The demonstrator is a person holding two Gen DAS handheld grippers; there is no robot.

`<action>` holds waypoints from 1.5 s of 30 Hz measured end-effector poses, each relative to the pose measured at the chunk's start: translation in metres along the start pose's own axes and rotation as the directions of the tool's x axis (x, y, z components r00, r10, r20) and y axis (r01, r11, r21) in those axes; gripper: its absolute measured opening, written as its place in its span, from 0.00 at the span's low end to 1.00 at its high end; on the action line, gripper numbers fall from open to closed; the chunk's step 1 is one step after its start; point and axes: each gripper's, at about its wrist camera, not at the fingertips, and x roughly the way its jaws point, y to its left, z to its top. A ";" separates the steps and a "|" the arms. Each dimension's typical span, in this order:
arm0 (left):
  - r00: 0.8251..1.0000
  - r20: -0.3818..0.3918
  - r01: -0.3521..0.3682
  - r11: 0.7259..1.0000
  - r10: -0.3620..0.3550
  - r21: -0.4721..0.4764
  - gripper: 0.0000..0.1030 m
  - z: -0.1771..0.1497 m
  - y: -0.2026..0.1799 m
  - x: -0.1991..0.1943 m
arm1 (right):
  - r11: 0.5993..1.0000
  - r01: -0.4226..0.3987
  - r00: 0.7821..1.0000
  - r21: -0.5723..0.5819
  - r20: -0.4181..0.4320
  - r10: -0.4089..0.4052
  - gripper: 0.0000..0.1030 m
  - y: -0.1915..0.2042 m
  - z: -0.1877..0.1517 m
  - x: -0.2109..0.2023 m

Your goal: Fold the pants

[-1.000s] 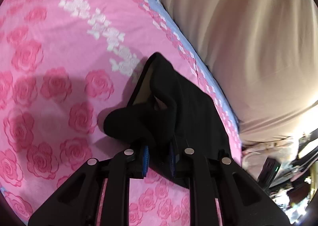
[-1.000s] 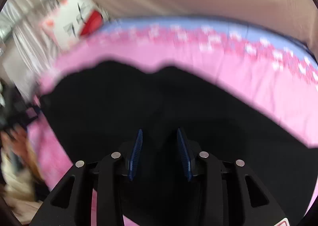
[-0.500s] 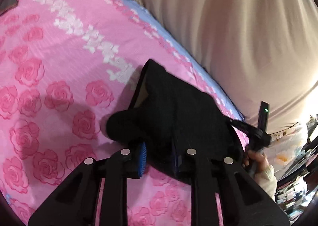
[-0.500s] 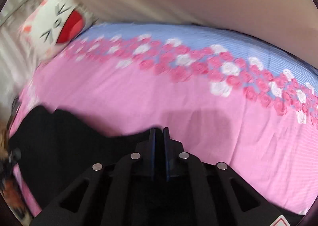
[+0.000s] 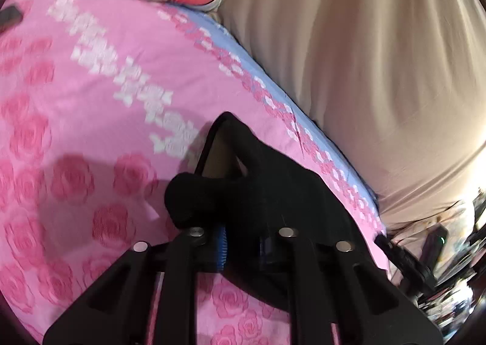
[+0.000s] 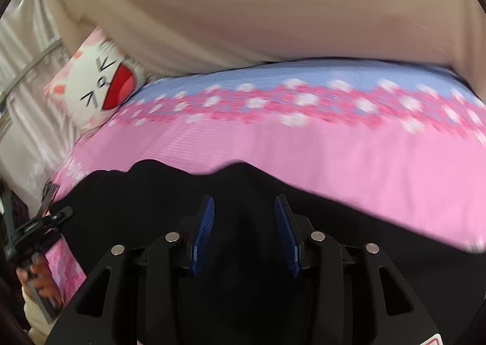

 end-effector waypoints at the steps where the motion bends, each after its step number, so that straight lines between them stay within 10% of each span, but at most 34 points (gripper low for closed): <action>1: 1.000 0.014 0.013 1.000 -0.014 0.010 0.12 0.002 -0.006 -0.006 | 1.000 0.024 1.000 0.020 0.004 -0.024 0.40 -0.011 -0.008 -0.007; 6: 0.990 0.086 0.076 0.944 -0.110 0.322 0.12 0.004 -0.118 -0.038 | 0.982 0.102 0.994 0.157 0.018 -0.107 0.40 -0.067 -0.043 -0.045; 13: 0.948 -0.115 0.296 0.692 -0.296 0.658 0.14 -0.080 -0.295 -0.029 | 0.946 0.040 0.989 0.323 0.121 -0.083 0.40 -0.131 -0.076 -0.104; 17: 0.915 -0.350 0.398 0.591 -0.201 0.702 0.22 -0.177 -0.338 0.040 | 0.922 0.039 0.982 0.386 0.153 -0.106 0.40 -0.164 -0.102 -0.131; 20: 0.901 -0.429 0.390 0.566 -0.069 0.727 0.44 -0.233 -0.332 0.085 | 0.882 0.005 0.985 0.471 0.150 -0.086 0.40 -0.195 -0.126 -0.139; 23: 0.887 -0.450 0.425 0.551 -0.099 0.718 0.54 -0.241 -0.322 0.073 | 0.865 -0.017 0.985 0.501 0.158 -0.072 0.51 -0.208 -0.138 -0.150; 25: 0.899 -0.416 0.417 0.555 -0.136 0.720 0.88 -0.230 -0.316 0.057 | 0.876 -0.036 0.981 0.481 0.182 -0.060 0.65 -0.207 -0.137 -0.158; 31: 0.976 -0.163 0.220 0.663 -0.147 0.716 0.93 -0.157 -0.289 0.008 | 0.896 -0.209 0.977 0.393 0.130 0.171 0.75 -0.172 -0.114 -0.125; 35: 0.999 -0.034 0.032 0.761 -0.013 0.648 0.93 -0.117 -0.245 0.010 | 0.950 -0.075 0.997 0.302 0.049 0.063 0.84 -0.137 -0.101 -0.095; 39: 0.997 -0.008 -0.060 0.841 0.076 0.538 0.93 -0.091 -0.203 0.017 | 0.970 -0.068 0.997 0.233 0.035 0.061 0.54 -0.109 -0.093 -0.080; 41: 0.996 -0.014 -0.068 0.865 0.087 0.498 0.93 -0.084 -0.194 0.021 | 0.974 -0.071 0.997 0.216 0.024 0.068 0.16 -0.102 -0.087 -0.069; 45: 0.996 -0.008 -0.076 0.868 0.092 0.491 0.93 -0.076 -0.194 0.019 | 0.984 -0.081 0.990 0.156 0.128 0.061 0.10 -0.094 -0.064 -0.112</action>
